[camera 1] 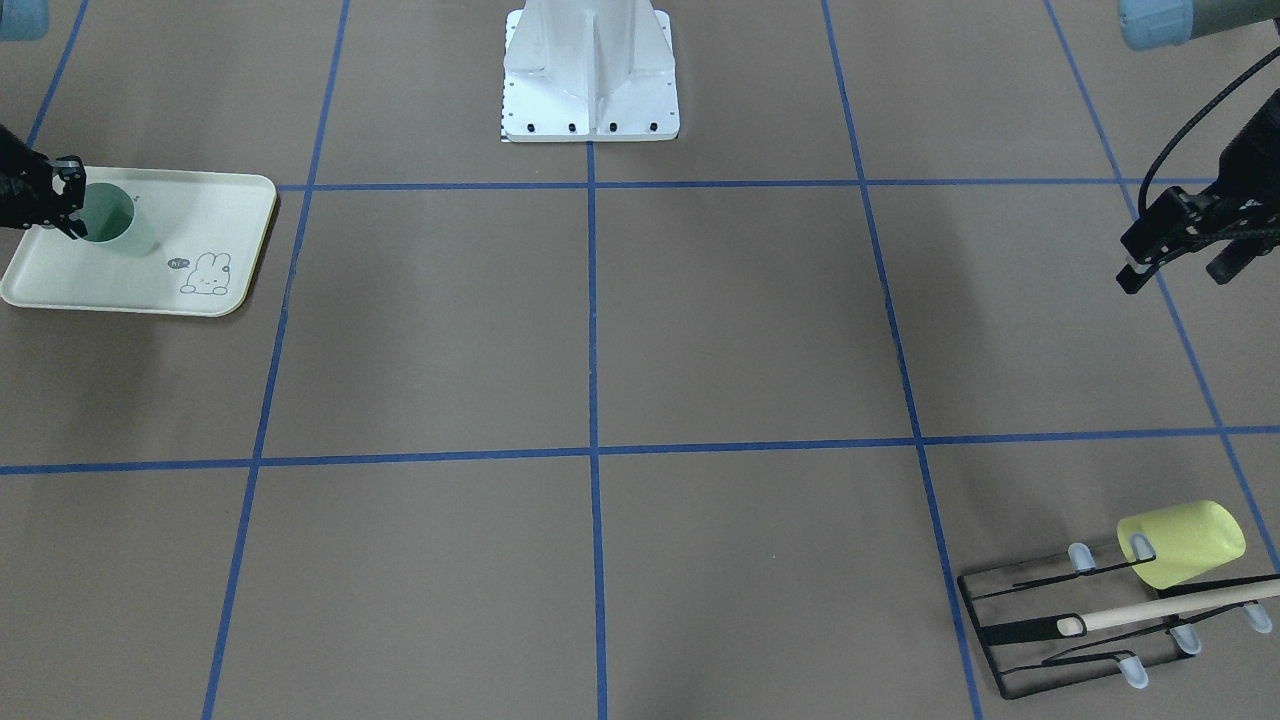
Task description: Left arm grabs green cup and hands to right arm on tray
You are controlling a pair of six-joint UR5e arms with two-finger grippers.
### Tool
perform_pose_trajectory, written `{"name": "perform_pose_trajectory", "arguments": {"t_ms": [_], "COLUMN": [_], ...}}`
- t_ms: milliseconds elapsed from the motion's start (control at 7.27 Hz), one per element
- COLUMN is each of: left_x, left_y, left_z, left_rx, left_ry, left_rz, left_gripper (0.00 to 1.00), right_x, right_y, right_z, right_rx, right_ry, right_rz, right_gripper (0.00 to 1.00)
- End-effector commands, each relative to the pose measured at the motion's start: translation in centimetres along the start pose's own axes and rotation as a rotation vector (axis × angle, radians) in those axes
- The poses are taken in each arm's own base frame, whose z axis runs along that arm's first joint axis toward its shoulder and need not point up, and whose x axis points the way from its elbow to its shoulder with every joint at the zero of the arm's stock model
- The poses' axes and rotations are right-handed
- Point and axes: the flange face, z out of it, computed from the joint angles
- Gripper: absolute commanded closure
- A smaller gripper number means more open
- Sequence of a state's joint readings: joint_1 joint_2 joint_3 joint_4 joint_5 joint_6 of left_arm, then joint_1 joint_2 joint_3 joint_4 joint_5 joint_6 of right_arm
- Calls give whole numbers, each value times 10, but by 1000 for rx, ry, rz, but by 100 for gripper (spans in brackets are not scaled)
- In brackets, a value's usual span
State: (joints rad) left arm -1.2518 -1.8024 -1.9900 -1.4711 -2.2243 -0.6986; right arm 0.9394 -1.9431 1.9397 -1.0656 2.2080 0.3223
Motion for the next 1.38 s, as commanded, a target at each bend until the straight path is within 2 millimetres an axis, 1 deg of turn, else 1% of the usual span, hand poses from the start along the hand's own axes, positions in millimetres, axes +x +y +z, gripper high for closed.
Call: {"name": "perform_pose_trajectory", "arguments": {"t_ms": [0,138,275,412,550,688,825,962,1100,1238], "left_x": [1,1,1,2,3,1,-19,-48,-57,-83], "left_y": [0,1,1,1,3,4,10,22,21,28], "left_z": [-1,-1,-2,-3,-5,-6,1,20,24,33], "left_rx": [2,2,2,3,8,10,-15,-61,-73,-97], "left_ry": [1,1,2,3,5,3,-17,-46,-52,-68], "left_rz": [1,1,0,4,12,86,140,220,255,231], "left_gripper": [0,0,0,0,0,0,0,0,0,0], "right_x": [1,-1,-2,-2,20,43,58,75,88,96], "right_y": [-1,-3,-4,-9,-9,-10,-20,-46,-68,-78], "right_z": [2,1,-3,-21,-44,-71,-89,-111,-136,-149], "right_rx": [-1,5,17,58,116,180,208,210,205,199], "right_ry": [-4,-6,-9,-5,19,26,-10,-4,10,19], "right_rz": [-1,-6,-12,-2,52,109,163,242,323,364], "right_gripper": [43,0,0,0,0,0,0,0,0,0]}}
